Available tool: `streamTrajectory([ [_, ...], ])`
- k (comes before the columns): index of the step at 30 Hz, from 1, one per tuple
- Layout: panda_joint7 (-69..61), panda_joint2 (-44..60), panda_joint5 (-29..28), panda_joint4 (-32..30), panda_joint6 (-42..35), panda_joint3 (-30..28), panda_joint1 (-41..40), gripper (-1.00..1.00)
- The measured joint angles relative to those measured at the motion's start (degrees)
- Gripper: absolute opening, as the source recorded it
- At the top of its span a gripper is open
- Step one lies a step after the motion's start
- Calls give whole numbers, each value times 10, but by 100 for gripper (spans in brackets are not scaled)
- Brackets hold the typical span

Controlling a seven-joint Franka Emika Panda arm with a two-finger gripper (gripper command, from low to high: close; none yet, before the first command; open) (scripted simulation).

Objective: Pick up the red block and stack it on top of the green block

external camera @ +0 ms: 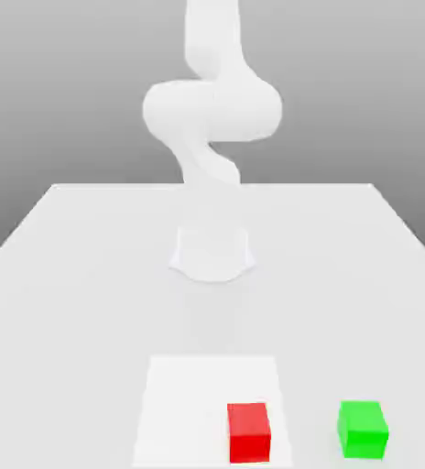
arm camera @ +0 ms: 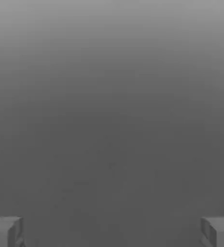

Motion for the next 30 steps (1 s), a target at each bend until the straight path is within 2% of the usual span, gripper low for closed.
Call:
streamTrajectory([
  [24, 28, 502, -17, -98, 198, 34, 11, 0],
  [29, 38, 605, -29, -88, 277, 24, 20, 0],
  [30, 39, 619, -31, -86, 289, 22, 22, -100],
])
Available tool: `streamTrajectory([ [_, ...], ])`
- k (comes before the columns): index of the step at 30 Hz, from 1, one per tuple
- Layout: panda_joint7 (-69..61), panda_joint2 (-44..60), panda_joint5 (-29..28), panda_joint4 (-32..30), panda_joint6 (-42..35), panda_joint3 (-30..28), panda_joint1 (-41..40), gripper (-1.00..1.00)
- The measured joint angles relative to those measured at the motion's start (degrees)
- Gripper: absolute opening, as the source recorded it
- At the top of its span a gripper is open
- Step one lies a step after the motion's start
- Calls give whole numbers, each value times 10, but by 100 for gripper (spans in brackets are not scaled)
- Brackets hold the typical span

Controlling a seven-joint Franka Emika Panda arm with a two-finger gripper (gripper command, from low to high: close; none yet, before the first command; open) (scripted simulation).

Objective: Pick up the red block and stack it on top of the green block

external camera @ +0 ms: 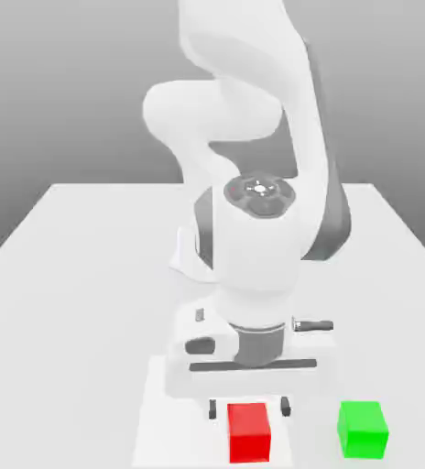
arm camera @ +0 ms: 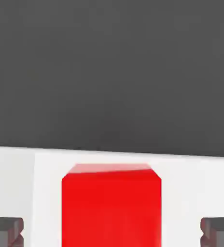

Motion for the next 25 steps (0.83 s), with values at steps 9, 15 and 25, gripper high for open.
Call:
streamTrajectory([
  [9, -3, -31, 4, -5, -26, 5, -4, -100],
  [15, -25, -111, 6, 5, -118, 59, 35, -100],
  [25, -7, -34, -46, 31, -70, 79, 95, 100],
])
